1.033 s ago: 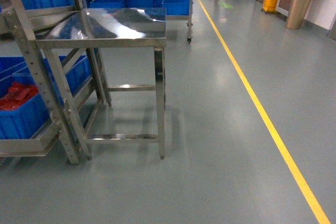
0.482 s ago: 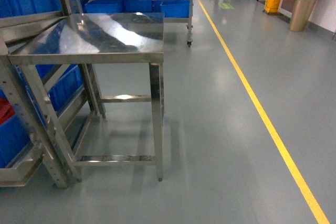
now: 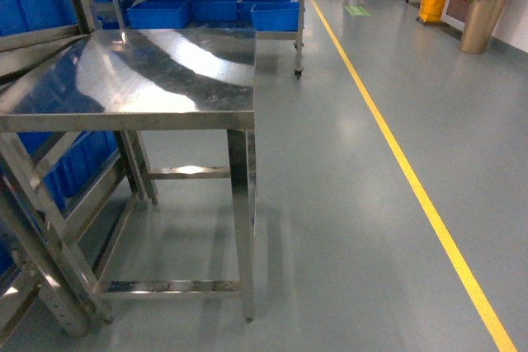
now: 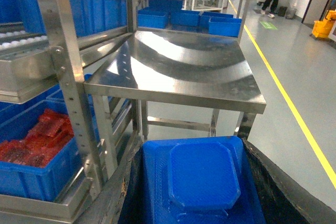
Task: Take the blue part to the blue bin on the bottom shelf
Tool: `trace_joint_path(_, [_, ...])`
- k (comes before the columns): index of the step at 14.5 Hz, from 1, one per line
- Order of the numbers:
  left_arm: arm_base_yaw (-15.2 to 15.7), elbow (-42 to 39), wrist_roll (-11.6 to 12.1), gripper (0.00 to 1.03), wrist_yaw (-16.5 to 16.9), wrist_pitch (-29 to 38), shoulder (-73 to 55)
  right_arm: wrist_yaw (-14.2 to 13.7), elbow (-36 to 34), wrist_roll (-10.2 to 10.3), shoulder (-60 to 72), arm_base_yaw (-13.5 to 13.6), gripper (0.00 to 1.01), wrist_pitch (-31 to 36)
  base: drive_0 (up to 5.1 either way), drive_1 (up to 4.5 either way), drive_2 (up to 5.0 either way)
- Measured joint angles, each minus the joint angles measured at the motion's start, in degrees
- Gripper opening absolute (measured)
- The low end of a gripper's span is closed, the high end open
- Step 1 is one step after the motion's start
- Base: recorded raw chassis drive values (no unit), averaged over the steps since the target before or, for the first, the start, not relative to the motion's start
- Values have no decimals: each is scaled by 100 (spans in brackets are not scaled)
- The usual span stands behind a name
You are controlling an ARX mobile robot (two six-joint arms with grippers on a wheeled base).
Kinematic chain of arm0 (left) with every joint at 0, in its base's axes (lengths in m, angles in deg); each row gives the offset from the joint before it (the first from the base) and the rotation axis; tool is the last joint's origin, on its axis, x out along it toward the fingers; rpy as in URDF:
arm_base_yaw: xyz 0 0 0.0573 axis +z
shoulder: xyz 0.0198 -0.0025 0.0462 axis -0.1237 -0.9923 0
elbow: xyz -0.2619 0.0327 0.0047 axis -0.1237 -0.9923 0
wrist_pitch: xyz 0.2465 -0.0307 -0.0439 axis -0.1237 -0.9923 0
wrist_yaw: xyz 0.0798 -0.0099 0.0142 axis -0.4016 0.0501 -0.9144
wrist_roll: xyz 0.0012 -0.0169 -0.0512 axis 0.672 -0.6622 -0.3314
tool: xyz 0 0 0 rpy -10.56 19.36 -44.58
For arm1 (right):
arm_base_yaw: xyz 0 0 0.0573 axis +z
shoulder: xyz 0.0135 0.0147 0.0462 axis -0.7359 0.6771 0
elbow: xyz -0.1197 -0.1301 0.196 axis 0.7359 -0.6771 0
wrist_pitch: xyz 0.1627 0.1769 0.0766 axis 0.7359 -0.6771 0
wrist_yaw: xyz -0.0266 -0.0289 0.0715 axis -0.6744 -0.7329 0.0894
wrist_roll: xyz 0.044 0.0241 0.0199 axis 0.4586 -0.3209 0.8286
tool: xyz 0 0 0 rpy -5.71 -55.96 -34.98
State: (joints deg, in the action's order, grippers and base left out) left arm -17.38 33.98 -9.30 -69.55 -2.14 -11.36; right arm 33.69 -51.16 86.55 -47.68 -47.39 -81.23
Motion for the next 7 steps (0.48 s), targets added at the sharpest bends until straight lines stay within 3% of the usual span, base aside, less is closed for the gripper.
trace_joint_path(2, [0,0,0,43,2,4,0,0,0,0,0,0,98,-15,0,430,-430])
trace_joint_path(6, [-4,-2,0,43,0,7,-11,2,0,0,0,0,98,-20,0,0,0])
trace_joint_path(7, [-4,-2,0,43,2,-26,-11,0,0,-2,0,0,98,22,-465,231,231])
